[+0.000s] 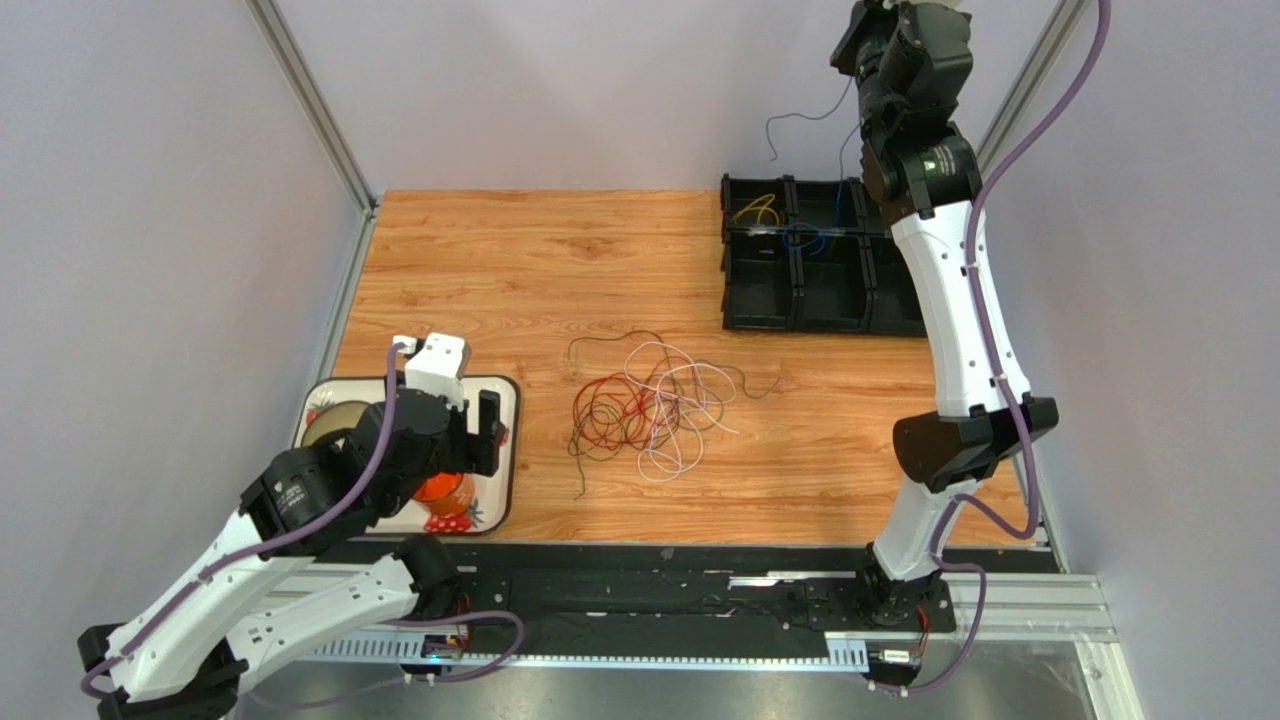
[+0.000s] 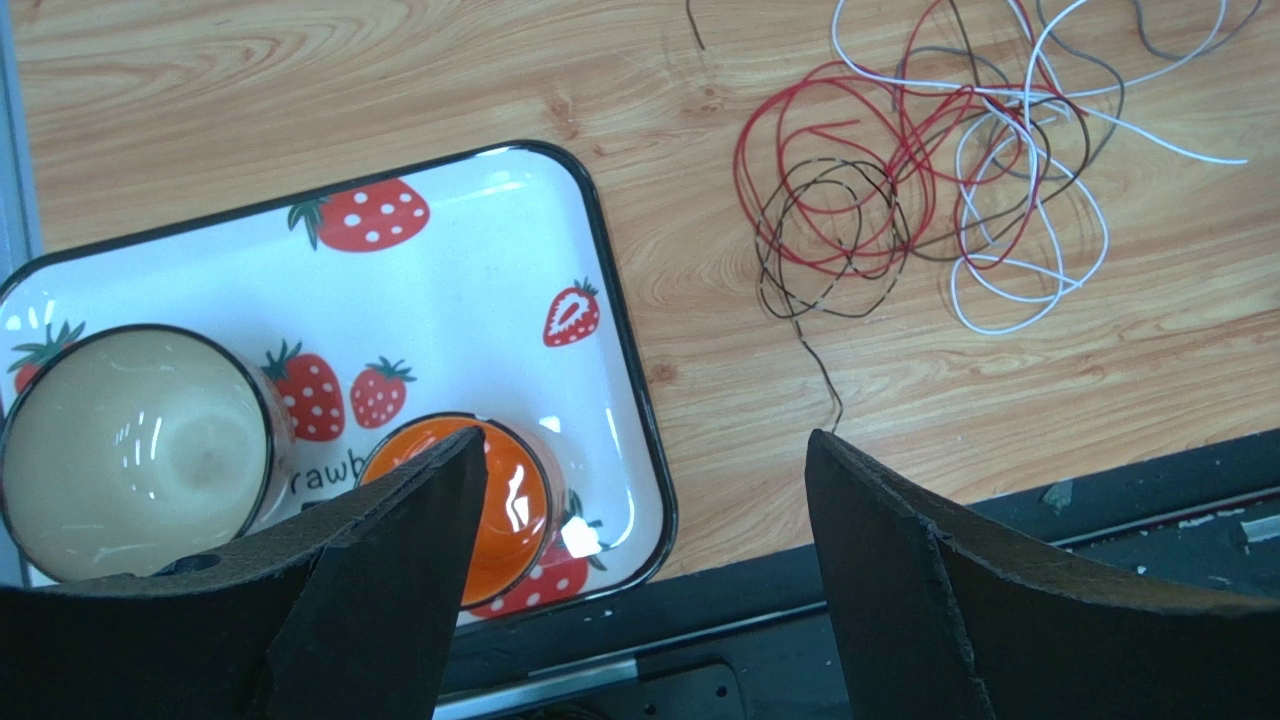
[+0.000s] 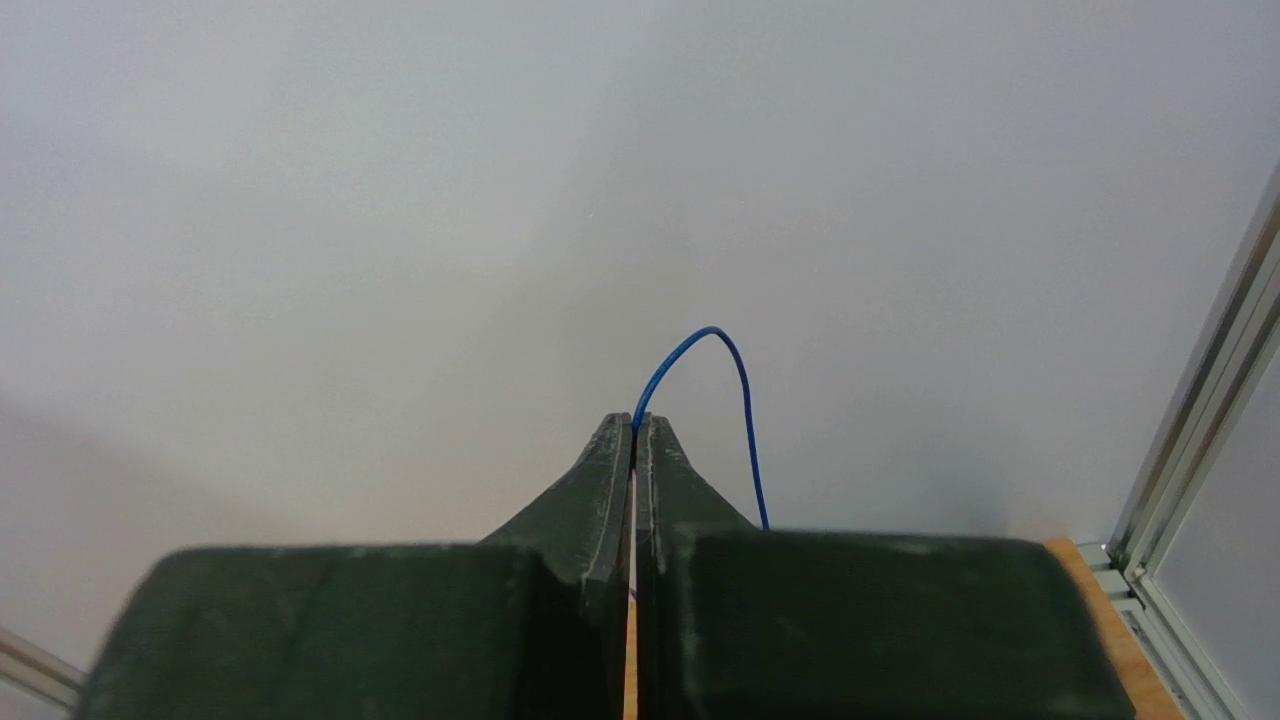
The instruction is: Untangle the cables
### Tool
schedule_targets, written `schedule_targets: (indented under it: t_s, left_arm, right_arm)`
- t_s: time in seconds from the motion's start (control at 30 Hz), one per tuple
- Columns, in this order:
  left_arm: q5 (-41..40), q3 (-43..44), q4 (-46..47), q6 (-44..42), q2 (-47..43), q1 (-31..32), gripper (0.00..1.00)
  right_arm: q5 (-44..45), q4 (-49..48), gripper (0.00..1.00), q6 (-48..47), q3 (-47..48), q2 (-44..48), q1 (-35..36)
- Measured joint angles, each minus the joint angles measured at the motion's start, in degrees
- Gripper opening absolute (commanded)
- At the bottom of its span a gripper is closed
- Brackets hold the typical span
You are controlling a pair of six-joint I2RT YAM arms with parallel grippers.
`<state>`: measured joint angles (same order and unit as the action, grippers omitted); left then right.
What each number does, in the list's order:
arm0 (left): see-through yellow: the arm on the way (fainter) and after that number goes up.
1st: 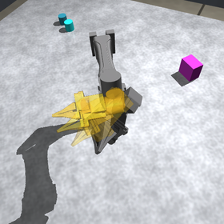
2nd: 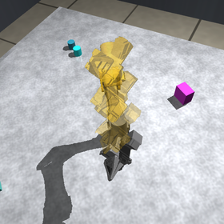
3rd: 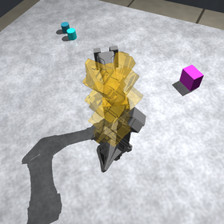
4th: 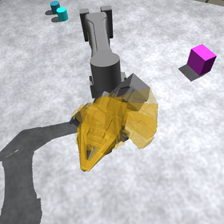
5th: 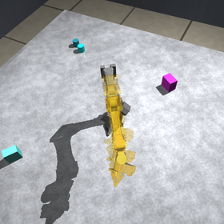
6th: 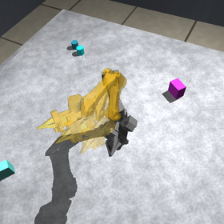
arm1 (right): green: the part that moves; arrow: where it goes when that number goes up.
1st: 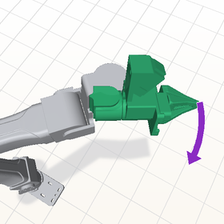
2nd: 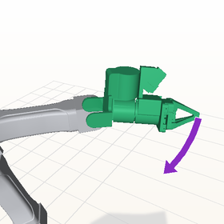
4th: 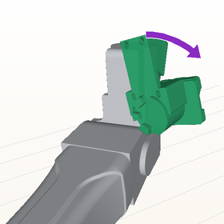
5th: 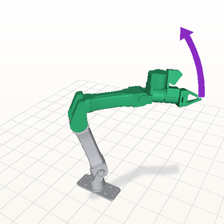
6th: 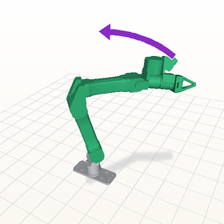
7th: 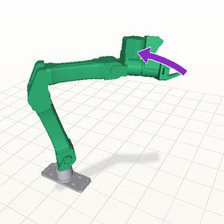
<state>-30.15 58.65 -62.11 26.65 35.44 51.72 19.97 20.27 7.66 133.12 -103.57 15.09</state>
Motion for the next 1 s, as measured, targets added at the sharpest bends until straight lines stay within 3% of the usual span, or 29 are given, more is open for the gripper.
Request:
schedule_targets:
  t_s: [0.73,1.0]
  left_arm:
    - [-1.0,-0.2,2.0,0.0,0.4,-0.8,0.88]
    - [-1.0,-0.2,2.0,0.0,1.1,-2.1,0.88]
  right_arm:
    - [-1.2,-13.9,0.0,-1.3,9.0,-17.0,-6.3]
    - [-1.2,-21.6,0.0,-1.5,10.2,-17.9,-6.7]
